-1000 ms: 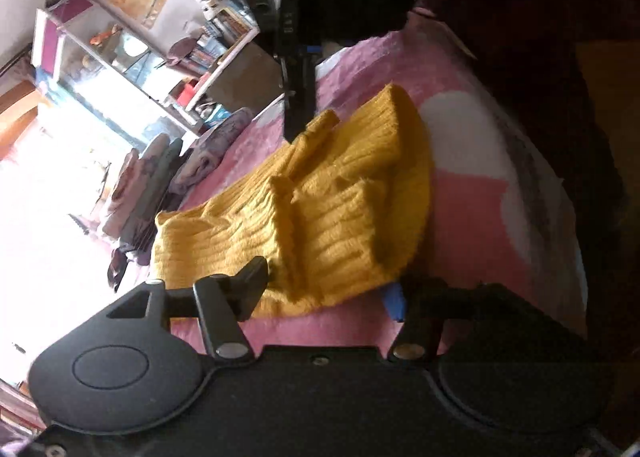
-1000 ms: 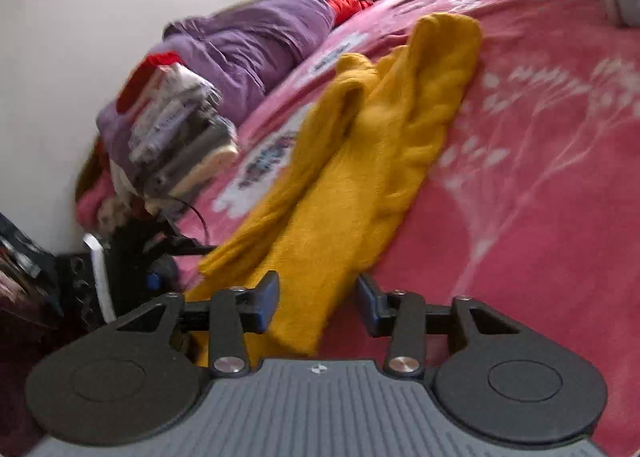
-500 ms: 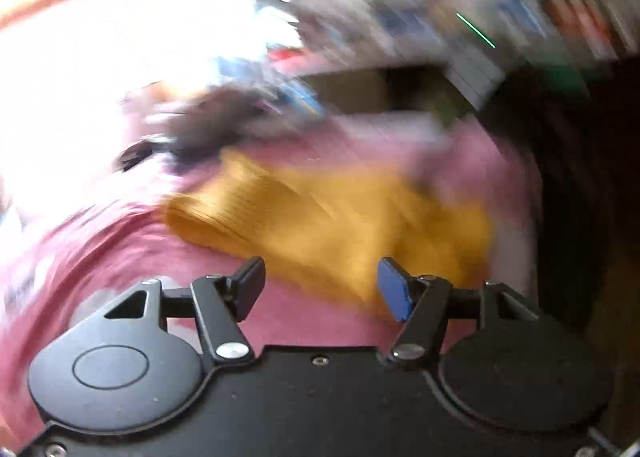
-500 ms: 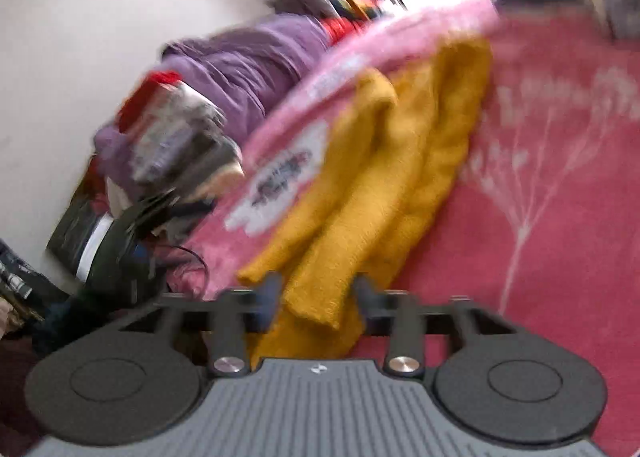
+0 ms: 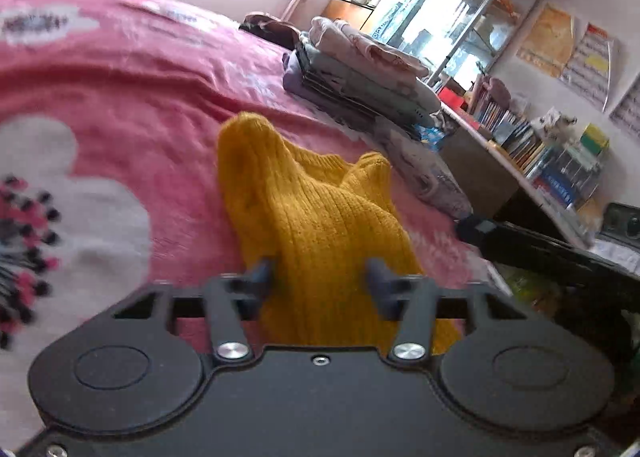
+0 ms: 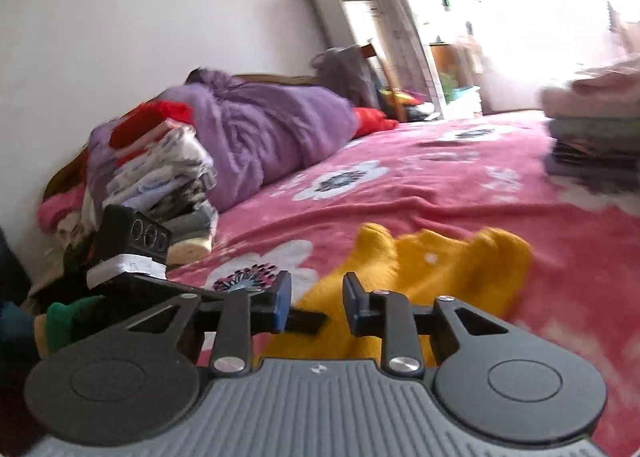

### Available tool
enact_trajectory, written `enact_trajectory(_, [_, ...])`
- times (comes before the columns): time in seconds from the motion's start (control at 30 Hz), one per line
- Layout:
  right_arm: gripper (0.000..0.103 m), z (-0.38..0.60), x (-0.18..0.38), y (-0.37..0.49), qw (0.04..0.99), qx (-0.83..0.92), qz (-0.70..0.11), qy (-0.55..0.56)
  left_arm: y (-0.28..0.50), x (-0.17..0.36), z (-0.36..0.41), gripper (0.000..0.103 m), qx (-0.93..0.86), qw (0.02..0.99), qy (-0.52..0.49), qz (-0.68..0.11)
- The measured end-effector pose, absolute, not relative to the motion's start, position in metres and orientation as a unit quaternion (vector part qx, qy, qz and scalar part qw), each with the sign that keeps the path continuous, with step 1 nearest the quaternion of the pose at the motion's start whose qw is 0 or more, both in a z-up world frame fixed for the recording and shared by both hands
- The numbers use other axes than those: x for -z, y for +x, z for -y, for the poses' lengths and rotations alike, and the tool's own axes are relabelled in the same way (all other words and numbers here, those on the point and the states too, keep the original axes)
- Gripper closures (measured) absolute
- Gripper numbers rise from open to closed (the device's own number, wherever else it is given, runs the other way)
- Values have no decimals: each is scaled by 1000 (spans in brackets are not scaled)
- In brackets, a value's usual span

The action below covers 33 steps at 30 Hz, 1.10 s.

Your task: Fold clothes

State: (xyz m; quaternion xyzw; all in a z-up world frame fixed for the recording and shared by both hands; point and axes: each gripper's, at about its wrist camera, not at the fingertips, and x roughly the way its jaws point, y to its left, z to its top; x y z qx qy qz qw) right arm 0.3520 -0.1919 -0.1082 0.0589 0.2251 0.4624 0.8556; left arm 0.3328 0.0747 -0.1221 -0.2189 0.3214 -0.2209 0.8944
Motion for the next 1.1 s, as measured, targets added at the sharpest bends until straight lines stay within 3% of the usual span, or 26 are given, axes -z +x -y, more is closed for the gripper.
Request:
enact_trajectory(0.03, [77,185,109,356,854,-466,-226,49,331,118,-75,98,213,900,-212,-316])
enact_trajectory(0.17, [80,169,110,367,845,-482,-228,26,315,109,-84,98,186,915,-181,-308])
enact_trajectory(0.3, [85,146,126,374,845,-443,-288,-82,321,122,-76,98,211,902,-157,-343])
enact_trajectory(0.43, [84,158,114,367,849,-459,-252,-72,313,107,-84,71,230,905,-135,-331])
enact_trajectory(0.5, [82,163,105,366,850,-472,-231,-41,304,99,-89,71,249,907,-119,-318])
enact_trajectory(0.63, [83,152,114,367,838,-480,-249,-70,280,108,-98,71,276,882,-105,-368])
enact_trajectory(0.7, [85,147,119,368,836,-482,-249,-85,271,118,-103,72,299,863,-104,-394])
enact_trajectory(0.77, [86,142,123,368,833,-484,-250,-100,264,120,-101,97,325,854,-111,-392])
enact_trajectory(0.93, [87,137,140,372,828,-487,-252,-118,256,115,-99,97,372,829,-174,-380])
enact_trajectory(1.0, [87,139,148,372,826,-492,-251,-114,254,120,-87,97,348,840,-96,-405])
enact_trajectory(1.1, [87,142,149,372,820,-499,-257,-109,248,109,-97,94,336,854,-82,-389])
